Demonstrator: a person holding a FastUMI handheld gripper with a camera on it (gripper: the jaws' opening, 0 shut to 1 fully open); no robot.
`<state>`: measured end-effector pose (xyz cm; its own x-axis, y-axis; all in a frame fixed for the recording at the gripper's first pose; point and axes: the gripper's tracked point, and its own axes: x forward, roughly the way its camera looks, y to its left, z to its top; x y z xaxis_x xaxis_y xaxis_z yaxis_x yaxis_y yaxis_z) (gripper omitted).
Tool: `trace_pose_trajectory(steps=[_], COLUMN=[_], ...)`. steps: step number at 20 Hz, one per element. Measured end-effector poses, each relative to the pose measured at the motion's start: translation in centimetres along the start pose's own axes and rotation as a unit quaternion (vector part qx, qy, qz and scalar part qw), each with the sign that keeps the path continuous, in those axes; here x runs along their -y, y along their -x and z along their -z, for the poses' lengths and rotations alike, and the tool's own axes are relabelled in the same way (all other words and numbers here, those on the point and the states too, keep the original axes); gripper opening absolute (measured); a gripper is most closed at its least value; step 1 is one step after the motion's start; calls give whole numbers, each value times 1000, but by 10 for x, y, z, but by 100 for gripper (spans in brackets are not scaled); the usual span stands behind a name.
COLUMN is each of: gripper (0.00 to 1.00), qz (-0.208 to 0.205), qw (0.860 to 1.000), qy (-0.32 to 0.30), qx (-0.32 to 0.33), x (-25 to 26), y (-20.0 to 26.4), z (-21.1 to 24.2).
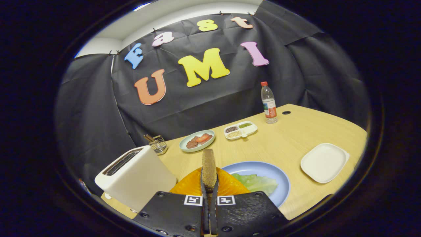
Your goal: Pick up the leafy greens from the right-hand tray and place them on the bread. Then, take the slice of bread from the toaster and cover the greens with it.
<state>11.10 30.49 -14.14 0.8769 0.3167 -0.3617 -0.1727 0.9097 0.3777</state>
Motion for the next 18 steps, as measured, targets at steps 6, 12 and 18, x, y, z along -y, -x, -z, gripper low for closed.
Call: trace_pose_trajectory(steps=[6, 12, 18], gripper=[19, 49, 76], qz=[19, 34, 46], qw=[1000, 999, 999], qy=[-12, -22, -9], qx=[-15, -36, -20], x=[35, 66, 82], y=[2, 4, 8], z=[13, 23, 9])
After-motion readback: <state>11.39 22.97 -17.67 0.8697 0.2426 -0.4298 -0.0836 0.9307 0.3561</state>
